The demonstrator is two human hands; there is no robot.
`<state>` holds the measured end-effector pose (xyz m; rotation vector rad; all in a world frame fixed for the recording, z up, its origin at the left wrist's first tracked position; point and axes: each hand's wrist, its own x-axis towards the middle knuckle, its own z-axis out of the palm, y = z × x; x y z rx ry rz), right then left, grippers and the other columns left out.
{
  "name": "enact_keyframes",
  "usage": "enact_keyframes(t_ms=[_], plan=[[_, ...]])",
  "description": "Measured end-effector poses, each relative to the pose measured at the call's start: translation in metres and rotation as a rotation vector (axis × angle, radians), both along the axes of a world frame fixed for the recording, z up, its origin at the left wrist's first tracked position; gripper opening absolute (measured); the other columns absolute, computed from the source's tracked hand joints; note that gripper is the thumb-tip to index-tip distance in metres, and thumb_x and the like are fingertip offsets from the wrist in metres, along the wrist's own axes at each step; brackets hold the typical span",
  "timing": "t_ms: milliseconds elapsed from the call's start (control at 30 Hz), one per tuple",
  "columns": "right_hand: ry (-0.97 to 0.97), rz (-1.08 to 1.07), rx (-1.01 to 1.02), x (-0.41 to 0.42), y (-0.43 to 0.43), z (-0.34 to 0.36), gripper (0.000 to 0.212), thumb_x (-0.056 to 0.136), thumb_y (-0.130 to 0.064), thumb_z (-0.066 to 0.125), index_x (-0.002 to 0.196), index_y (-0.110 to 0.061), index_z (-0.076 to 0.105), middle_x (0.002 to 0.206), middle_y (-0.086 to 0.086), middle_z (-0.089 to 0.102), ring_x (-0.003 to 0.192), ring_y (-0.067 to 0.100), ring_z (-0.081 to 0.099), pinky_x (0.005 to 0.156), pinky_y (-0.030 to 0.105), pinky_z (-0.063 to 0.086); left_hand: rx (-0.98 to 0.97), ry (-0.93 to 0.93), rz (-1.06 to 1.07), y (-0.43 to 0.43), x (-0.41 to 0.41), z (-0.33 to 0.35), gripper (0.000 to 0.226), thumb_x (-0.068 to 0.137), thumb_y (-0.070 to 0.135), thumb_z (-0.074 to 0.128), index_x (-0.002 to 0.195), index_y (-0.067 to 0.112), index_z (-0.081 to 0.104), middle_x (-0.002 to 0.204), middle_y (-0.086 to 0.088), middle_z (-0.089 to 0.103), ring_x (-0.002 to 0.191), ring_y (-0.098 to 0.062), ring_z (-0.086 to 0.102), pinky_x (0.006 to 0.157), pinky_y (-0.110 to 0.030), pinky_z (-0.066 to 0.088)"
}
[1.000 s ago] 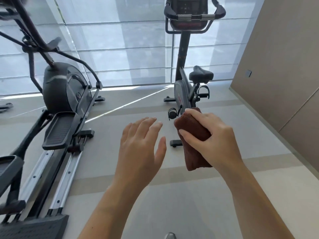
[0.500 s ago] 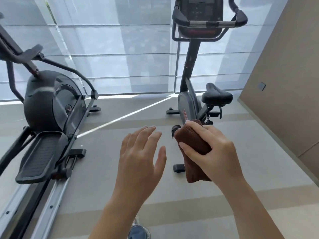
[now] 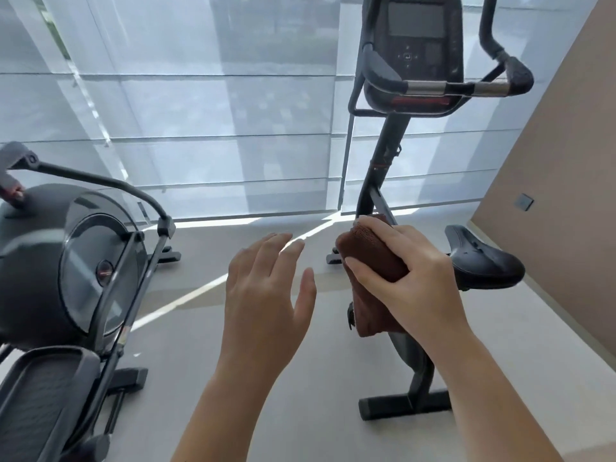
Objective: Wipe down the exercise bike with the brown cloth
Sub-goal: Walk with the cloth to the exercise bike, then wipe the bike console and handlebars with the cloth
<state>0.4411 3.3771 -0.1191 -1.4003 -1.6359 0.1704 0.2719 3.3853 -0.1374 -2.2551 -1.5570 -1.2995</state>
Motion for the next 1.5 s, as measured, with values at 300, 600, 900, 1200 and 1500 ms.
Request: enact_keyframes(t_ms=[300, 600, 900, 1200, 1500], plan=[[0.066, -0.057, 0.014, 0.012, 0.150, -0.008, 0.046, 0.074, -0.041, 0.069, 0.119, -0.037, 0.058, 0.095, -0.009, 0.061, 0.089, 0.005, 0.058, 0.081, 0.015, 0.046, -0.026, 0.013, -0.107, 0.152, 0.011, -0.006, 0.038, 0.085, 0.028, 0.044, 0.108, 0.006, 0.063, 0.111, -0.008, 0.064, 0.105, -0.026, 0.055, 0.096, -0.034, 0.035], [0.107, -0.107, 0.093, 0.064, 0.322, 0.001, 0.049, 0.073, -0.046, 0.061, 0.120, -0.030, 0.058, 0.098, -0.003, 0.063, 0.088, 0.005, 0.057, 0.082, 0.014, 0.046, 0.031, 0.083, -0.165, 0.336, 0.067, 0.015, 0.038, 0.083, 0.027, 0.044, 0.106, 0.005, 0.064, 0.110, -0.012, 0.065, 0.104, -0.030, 0.058, 0.092, -0.042, 0.042], [0.088, -0.235, 0.113, 0.121, 0.426, -0.001, 0.052, 0.073, -0.053, 0.057, 0.120, -0.029, 0.059, 0.097, -0.002, 0.064, 0.086, 0.005, 0.058, 0.079, 0.004, 0.041, 0.009, 0.087, -0.330, 0.466, 0.130, 0.016, 0.031, 0.085, 0.023, 0.053, 0.109, 0.008, 0.063, 0.114, -0.008, 0.064, 0.109, -0.024, 0.054, 0.096, -0.037, 0.038], [0.022, -0.432, 0.131, 0.154, 0.508, 0.003, 0.050, 0.075, -0.053, 0.056, 0.120, -0.031, 0.056, 0.095, -0.006, 0.062, 0.085, 0.006, 0.058, 0.078, 0.002, 0.042, 0.049, 0.061, -0.533, 0.586, 0.172, 0.023, 0.030, 0.084, 0.022, 0.054, 0.107, 0.006, 0.064, 0.111, -0.010, 0.065, 0.106, -0.028, 0.057, 0.094, -0.041, 0.041], [-0.145, -0.900, 0.309, 0.198, 0.606, 0.067, 0.043, 0.080, -0.039, 0.064, 0.120, -0.023, 0.060, 0.097, 0.004, 0.063, 0.084, 0.008, 0.053, 0.077, 0.008, 0.035, 0.144, 0.063, -0.744, 0.708, 0.208, 0.063, 0.030, 0.082, 0.016, 0.055, 0.108, 0.003, 0.064, 0.117, -0.014, 0.062, 0.110, -0.032, 0.055, 0.095, -0.048, 0.042]])
